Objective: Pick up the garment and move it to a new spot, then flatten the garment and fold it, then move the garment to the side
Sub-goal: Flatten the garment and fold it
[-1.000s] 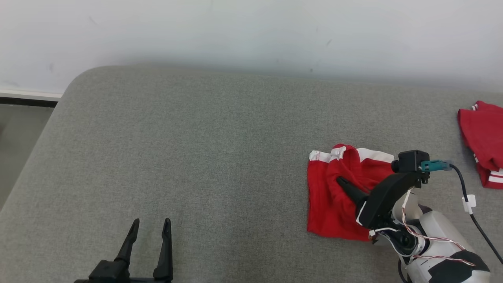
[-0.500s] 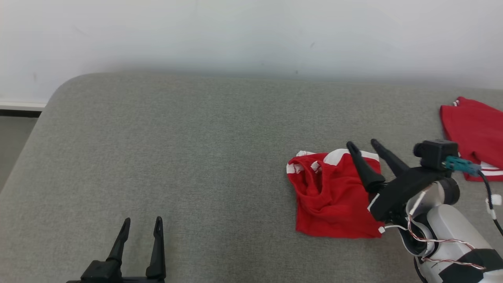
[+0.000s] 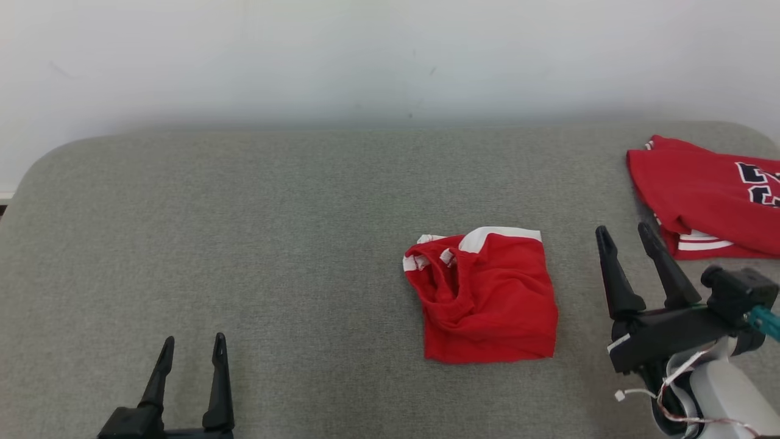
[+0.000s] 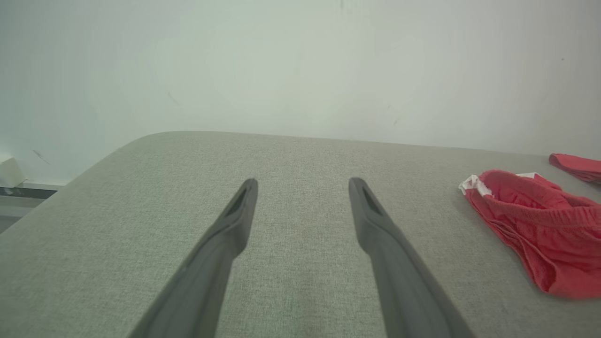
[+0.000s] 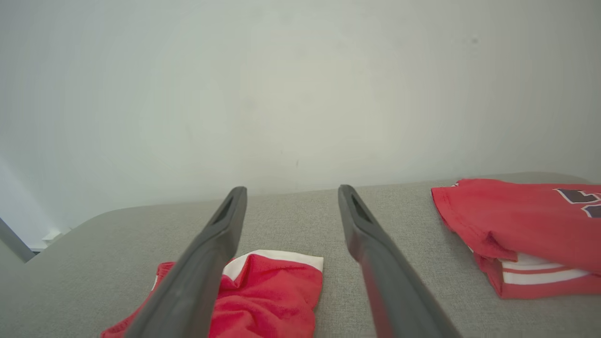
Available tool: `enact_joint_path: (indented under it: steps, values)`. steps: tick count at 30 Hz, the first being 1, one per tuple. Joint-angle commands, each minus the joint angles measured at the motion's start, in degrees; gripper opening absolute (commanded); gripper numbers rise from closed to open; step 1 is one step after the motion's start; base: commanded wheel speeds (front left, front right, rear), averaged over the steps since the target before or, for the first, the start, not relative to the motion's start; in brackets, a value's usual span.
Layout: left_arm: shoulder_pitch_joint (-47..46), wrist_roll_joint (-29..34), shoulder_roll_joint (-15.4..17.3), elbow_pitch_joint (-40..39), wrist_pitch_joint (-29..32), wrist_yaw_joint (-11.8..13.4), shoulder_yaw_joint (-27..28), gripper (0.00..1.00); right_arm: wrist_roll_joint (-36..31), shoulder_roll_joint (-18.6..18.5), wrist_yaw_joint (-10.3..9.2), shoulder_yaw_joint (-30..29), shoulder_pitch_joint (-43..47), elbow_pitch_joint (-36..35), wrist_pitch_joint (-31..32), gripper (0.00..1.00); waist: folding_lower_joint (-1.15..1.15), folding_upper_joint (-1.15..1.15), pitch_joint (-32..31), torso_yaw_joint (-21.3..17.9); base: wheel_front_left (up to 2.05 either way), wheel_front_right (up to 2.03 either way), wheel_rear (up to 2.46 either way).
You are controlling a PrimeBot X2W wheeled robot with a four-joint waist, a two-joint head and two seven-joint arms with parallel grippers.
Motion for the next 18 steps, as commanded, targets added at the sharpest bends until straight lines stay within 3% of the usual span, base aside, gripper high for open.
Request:
enact_joint_path:
  steps: [1, 18]
  values:
    - [0.89, 0.65, -0.06, -0.40, -0.17, 0.34, 0.38, 1.00, -1.53, 0.45, -0.17, -0.38, 1.40, -0.89, -0.70, 1.00, 0.00, 0.00, -0.30, -1.18, 0.00, 0.00, 0.00]
    - [2.28, 1.78, -0.06, -1.77, -0.17, 0.08, 2.53, 1.00, -10.67, 7.65, -0.17, -9.37, 15.45, -11.66, -3.04, 1.00, 0.00, 0.00, -2.41, -2.76, 0.00, 0.00, 0.00]
